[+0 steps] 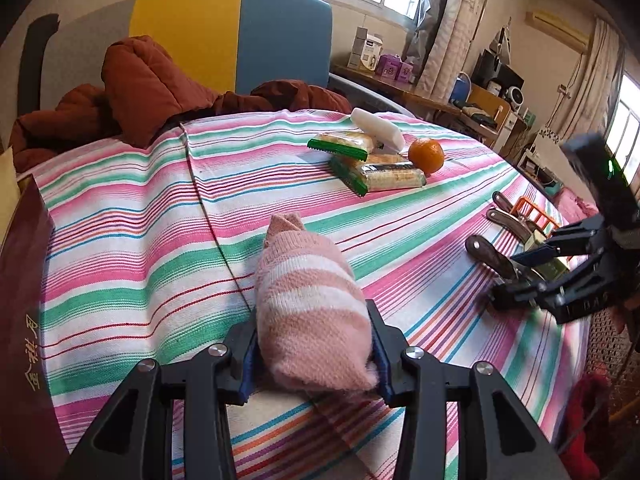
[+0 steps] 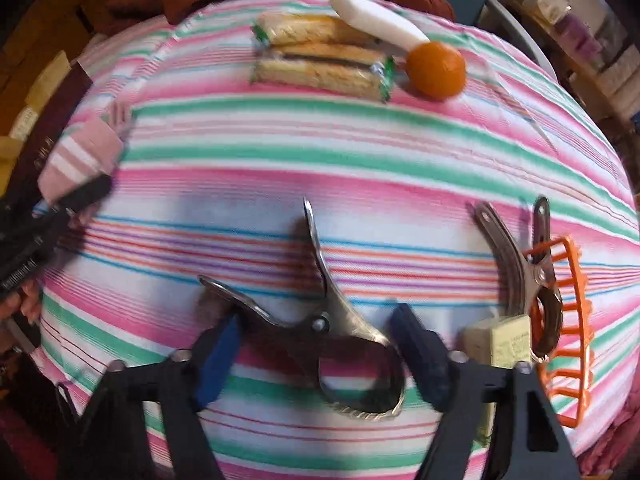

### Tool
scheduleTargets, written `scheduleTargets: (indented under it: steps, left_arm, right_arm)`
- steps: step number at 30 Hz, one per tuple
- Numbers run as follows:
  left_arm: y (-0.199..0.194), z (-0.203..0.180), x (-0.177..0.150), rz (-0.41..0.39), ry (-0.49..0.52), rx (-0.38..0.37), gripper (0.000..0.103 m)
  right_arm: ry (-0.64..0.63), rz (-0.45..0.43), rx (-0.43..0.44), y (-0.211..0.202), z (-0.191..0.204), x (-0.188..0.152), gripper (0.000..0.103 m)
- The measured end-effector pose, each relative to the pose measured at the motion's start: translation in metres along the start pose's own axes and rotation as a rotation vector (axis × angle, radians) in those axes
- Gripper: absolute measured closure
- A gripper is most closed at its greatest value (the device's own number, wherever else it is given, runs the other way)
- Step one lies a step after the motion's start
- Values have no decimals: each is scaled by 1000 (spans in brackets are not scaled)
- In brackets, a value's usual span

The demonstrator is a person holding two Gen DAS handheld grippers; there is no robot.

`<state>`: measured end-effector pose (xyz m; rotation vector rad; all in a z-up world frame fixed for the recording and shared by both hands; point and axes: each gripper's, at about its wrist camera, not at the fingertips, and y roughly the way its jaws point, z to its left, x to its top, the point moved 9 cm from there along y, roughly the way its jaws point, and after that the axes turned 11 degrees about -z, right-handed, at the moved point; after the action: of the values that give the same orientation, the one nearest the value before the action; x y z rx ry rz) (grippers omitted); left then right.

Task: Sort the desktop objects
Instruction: 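Reach the right tool toward the silver spring clip while the left tool holds the sock, then lift the held clip and sock and carry both toward the gold tray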

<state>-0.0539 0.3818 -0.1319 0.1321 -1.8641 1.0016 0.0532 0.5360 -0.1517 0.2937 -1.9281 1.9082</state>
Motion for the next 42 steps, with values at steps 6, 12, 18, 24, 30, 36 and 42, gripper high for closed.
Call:
scheduleTargets:
  steps: [6, 12, 18, 24, 30, 36, 42]
  left_arm:
    - [0, 0, 0, -2, -6, -6, 57]
    - [0, 0, 0, -4, -20, -20, 57]
    - [0, 0, 0, -2, -12, -17, 57]
    - [0, 0, 0, -2, -10, -15, 57]
    - [-1, -1, 0, -2, -10, -16, 56]
    - [0, -1, -1, -2, -11, -16, 56]
    - [0, -1, -1, -1, -4, -12, 56]
  right_arm:
    - [133, -84, 49, 8, 18, 31, 51]
    - [247, -135, 62, -10, -1, 38, 37]
    - [414, -266, 140, -50, -10, 51, 14]
    - [400, -287, 42, -61, -8, 37, 12]
    - [193, -653, -246, -124, -20, 65, 0]
    - [489, -360, 17, -63, -37, 40, 7]
    - [366, -246, 80, -44, -6, 29, 11]
